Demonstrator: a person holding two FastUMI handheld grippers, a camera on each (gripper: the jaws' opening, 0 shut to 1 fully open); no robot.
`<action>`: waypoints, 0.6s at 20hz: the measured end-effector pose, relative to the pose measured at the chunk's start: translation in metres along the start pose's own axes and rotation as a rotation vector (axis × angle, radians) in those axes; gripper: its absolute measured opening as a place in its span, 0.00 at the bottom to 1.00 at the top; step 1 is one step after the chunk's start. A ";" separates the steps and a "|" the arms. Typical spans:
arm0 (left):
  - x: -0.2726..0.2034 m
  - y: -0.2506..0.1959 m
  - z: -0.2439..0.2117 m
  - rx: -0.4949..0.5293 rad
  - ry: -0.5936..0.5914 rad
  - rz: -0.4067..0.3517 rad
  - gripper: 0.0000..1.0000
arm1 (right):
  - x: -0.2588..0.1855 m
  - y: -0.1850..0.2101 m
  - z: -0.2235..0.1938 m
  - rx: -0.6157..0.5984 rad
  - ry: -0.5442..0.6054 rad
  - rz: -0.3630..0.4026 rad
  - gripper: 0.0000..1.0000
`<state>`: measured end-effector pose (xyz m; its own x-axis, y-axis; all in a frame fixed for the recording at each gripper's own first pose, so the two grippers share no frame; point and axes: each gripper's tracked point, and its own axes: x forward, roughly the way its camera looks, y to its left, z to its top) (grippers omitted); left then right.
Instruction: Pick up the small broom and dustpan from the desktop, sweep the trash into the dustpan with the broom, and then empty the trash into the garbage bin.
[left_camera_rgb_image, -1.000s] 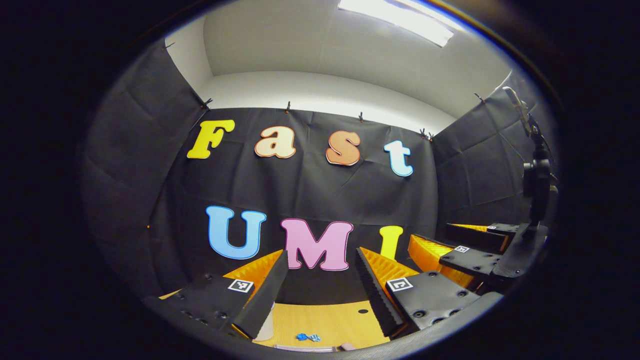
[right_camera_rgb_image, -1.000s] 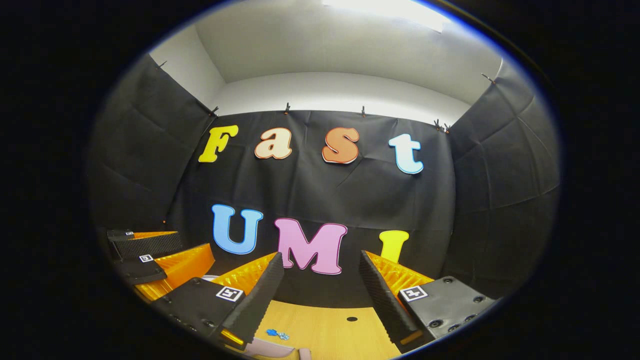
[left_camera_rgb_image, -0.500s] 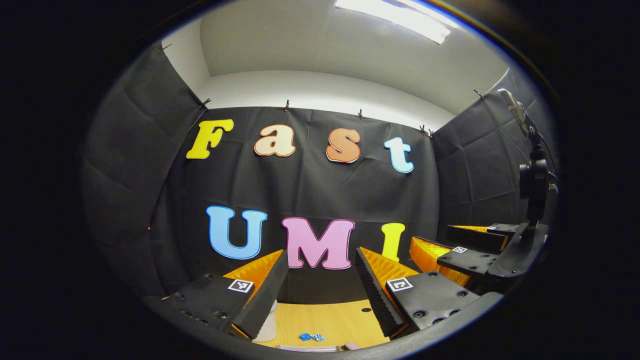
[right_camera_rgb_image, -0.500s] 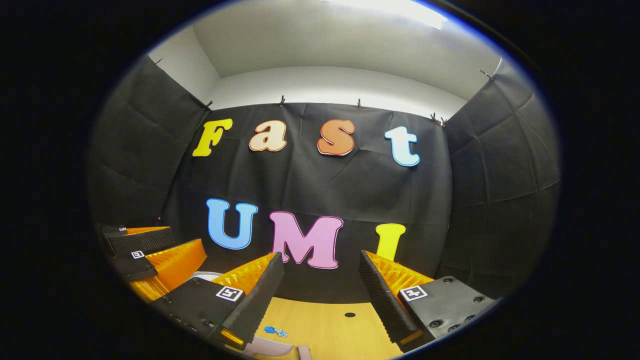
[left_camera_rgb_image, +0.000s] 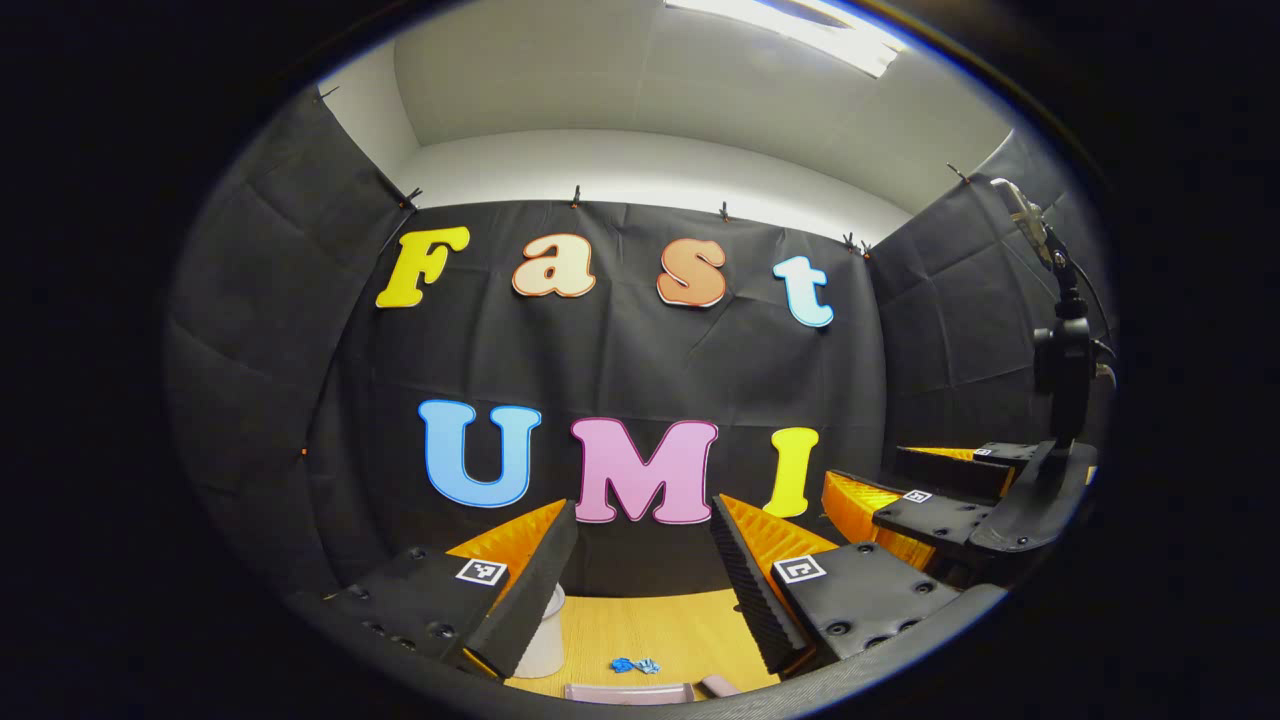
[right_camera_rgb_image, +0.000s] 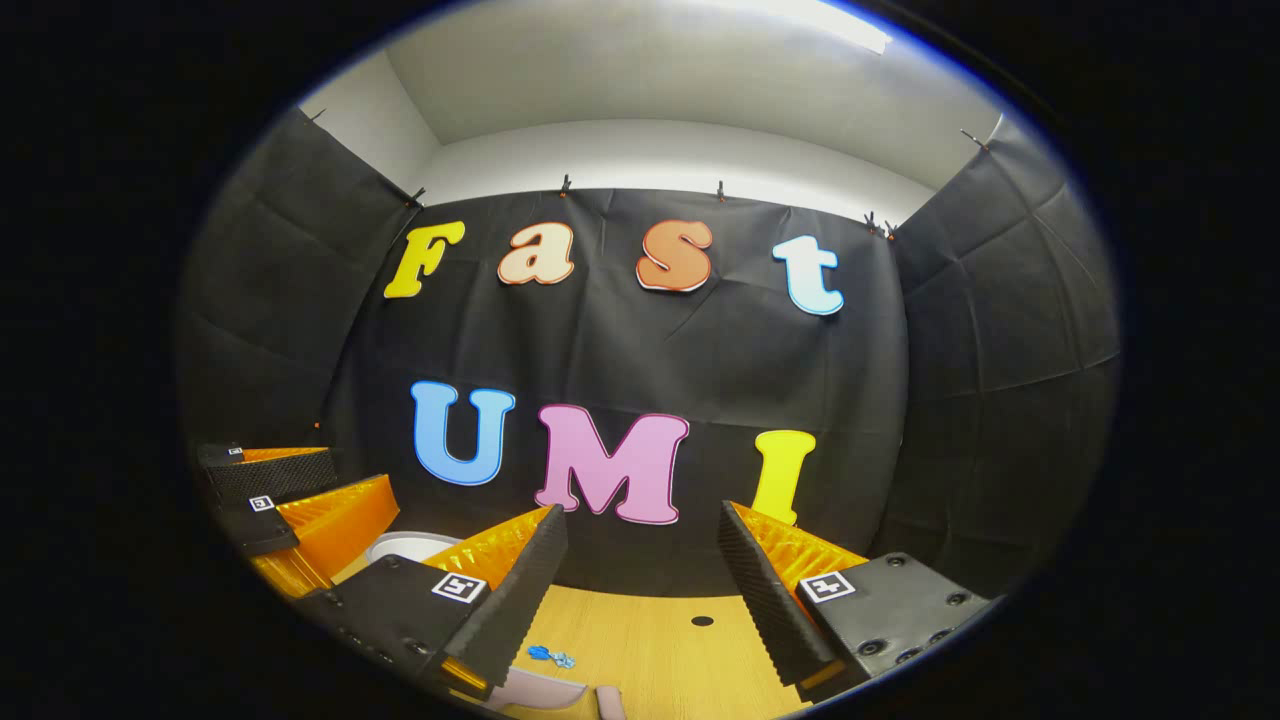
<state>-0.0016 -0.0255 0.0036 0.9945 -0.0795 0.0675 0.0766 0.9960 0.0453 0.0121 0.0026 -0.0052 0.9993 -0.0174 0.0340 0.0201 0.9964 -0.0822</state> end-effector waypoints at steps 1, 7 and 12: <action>0.004 0.003 -0.008 -0.005 0.011 0.004 0.79 | 0.004 0.000 -0.005 0.003 0.012 0.011 0.96; 0.019 0.013 -0.089 -0.095 0.253 0.035 0.79 | 0.037 0.008 -0.068 0.062 0.164 0.056 0.97; 0.023 0.022 -0.195 -0.119 0.614 0.075 0.80 | 0.041 0.026 -0.174 0.123 0.469 0.100 0.98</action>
<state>0.0363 0.0020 -0.1885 0.8539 -0.0066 -0.5203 -0.0231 0.9985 -0.0505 0.0598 0.0134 -0.1795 0.9038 0.0720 -0.4219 -0.0528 0.9970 0.0570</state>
